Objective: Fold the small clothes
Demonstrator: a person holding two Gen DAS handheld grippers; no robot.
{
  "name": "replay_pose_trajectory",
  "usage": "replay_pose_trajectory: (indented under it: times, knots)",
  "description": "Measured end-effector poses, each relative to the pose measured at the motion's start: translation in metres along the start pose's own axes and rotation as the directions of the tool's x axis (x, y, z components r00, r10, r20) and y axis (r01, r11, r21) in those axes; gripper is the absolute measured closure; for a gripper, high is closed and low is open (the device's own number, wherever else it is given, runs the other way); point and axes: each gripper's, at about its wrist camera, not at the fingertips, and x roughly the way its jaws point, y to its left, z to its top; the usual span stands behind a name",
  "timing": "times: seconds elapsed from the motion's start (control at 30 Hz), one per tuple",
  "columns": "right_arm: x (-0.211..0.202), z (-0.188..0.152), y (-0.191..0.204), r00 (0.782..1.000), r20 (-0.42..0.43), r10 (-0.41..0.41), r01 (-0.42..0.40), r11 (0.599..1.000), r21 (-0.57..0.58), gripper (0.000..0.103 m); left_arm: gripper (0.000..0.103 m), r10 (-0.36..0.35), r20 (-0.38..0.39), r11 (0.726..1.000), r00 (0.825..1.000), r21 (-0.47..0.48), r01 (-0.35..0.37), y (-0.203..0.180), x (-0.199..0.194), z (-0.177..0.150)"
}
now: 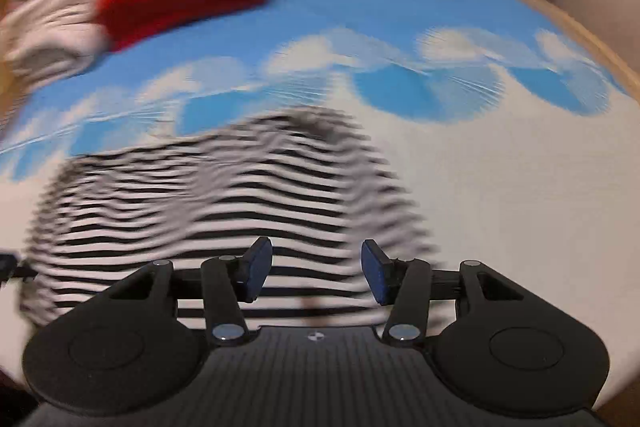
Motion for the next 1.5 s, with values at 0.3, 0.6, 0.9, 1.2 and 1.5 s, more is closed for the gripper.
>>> replay_pose_trajectory:
  times: [0.3,0.6,0.9,1.2,1.5]
  knots:
    - [0.077,-0.042,0.058,0.937,-0.335,-0.096,0.02,0.974,-0.225,0.043,0.037,0.034,0.201,0.998,0.979,-0.055,-0.024,0.0,-0.065,-0.012]
    - [-0.024,-0.034,0.07,0.999,-0.029,0.02,-0.025,0.982,-0.188,0.043,0.032,0.028,0.26,0.997,0.965,-0.083,-0.007,-0.011,-0.086,-0.027]
    - [-0.095,-0.068,0.079,0.987,0.153,0.044,-0.02,0.988,-0.155,0.043,0.024,0.001,0.288,1.0,0.958,-0.013,0.003,-0.033,-0.097,-0.053]
    - [-0.118,-0.089,0.076,0.98,0.199,-0.001,0.019,0.996,-0.09,0.043,0.025,0.06,0.366,0.998,0.929,-0.035,-0.05,-0.028,-0.116,-0.068]
    - [-0.115,-0.087,0.077,0.978,0.209,-0.005,0.015,0.999,-0.047,0.043,0.024,0.093,0.387,0.996,0.918,-0.052,-0.079,0.005,-0.13,-0.069]
